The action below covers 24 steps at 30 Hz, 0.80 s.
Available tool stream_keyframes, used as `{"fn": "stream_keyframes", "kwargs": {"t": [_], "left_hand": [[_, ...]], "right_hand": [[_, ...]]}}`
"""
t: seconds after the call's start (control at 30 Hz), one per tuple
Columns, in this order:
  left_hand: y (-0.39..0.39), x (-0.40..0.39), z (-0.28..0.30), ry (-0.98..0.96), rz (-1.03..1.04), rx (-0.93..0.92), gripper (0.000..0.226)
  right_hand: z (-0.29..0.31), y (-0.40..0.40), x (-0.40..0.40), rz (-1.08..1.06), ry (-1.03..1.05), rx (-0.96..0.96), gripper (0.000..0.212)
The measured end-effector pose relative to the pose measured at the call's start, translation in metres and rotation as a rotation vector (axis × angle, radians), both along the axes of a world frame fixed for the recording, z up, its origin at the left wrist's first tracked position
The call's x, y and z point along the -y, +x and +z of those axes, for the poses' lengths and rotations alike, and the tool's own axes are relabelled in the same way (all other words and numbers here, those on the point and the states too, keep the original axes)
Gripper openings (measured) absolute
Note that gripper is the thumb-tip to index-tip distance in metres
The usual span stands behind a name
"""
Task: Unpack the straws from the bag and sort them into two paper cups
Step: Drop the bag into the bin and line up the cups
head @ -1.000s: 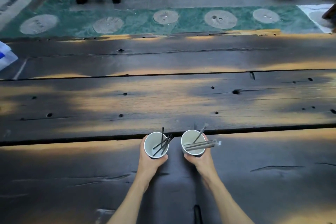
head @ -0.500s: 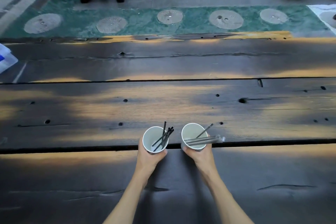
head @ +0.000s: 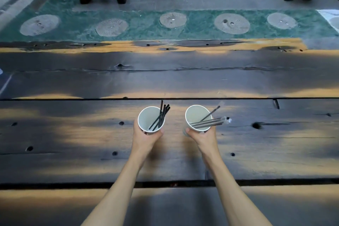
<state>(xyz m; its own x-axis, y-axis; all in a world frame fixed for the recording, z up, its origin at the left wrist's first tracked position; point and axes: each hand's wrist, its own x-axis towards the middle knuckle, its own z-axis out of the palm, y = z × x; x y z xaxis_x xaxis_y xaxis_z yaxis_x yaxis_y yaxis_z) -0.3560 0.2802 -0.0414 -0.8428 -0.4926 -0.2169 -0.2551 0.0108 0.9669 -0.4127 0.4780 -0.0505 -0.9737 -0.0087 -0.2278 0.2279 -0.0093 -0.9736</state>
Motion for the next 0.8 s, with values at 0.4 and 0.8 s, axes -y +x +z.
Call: {"fn": "stream_keyframes", "kwargs": {"t": [0.4,0.8], "left_hand": [[-0.119,0.035,-0.028,0.009,-0.010,-0.012,0.081],[-0.139,0.039,-0.056,0.007,-0.013,-0.007,0.081]], "right_hand": [[-0.023,-0.118,0.036,0.030,0.084,-0.046,0.058],[-0.056,-0.134,0.047,0.012,0.091,0.025,0.075]]}}
